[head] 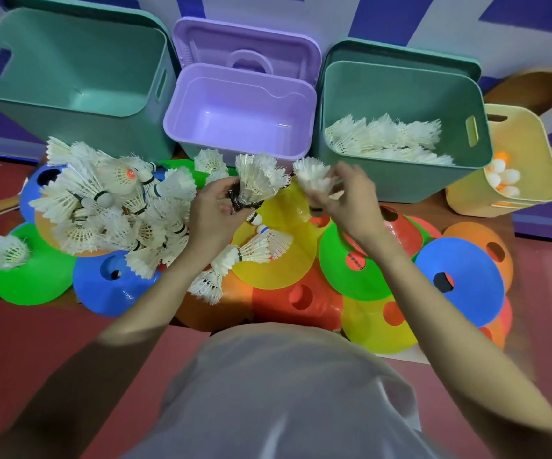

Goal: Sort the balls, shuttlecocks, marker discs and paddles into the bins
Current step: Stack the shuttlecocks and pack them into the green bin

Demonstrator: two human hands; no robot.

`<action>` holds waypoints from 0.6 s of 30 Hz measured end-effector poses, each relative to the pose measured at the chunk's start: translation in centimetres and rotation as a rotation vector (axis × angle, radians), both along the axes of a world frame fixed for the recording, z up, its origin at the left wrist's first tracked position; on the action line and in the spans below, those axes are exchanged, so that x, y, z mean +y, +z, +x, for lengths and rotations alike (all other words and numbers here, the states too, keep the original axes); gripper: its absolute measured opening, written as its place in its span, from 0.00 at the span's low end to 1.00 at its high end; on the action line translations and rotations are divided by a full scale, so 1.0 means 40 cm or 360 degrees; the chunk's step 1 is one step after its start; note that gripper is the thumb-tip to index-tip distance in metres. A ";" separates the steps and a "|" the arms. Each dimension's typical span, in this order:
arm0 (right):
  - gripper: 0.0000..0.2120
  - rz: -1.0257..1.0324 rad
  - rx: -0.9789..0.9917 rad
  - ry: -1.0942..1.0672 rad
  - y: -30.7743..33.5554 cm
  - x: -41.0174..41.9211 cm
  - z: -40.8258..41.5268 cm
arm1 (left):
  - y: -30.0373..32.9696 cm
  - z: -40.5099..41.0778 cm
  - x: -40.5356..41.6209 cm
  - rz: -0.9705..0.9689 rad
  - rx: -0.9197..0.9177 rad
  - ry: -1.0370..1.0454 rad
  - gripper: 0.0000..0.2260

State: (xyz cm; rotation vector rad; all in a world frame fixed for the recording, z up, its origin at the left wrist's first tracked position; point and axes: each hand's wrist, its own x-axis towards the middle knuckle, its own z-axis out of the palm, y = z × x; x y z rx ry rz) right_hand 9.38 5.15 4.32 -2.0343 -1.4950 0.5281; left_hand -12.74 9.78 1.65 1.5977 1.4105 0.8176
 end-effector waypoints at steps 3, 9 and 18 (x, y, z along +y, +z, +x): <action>0.07 0.0406 0.0153 -0.0182 0.053 -0.014 0.017 | 0.000 0.019 0.006 0.0054 0.0054 -0.0038 0.25; 0.04 0.0563 0.0320 -0.0147 0.063 -0.021 0.050 | 0.007 0.070 0.022 0.0115 0.0140 -0.0122 0.24; 0.09 0.0226 0.0397 0.0275 0.039 -0.016 0.070 | 0.045 0.158 0.044 0.0220 0.0189 -0.0336 0.23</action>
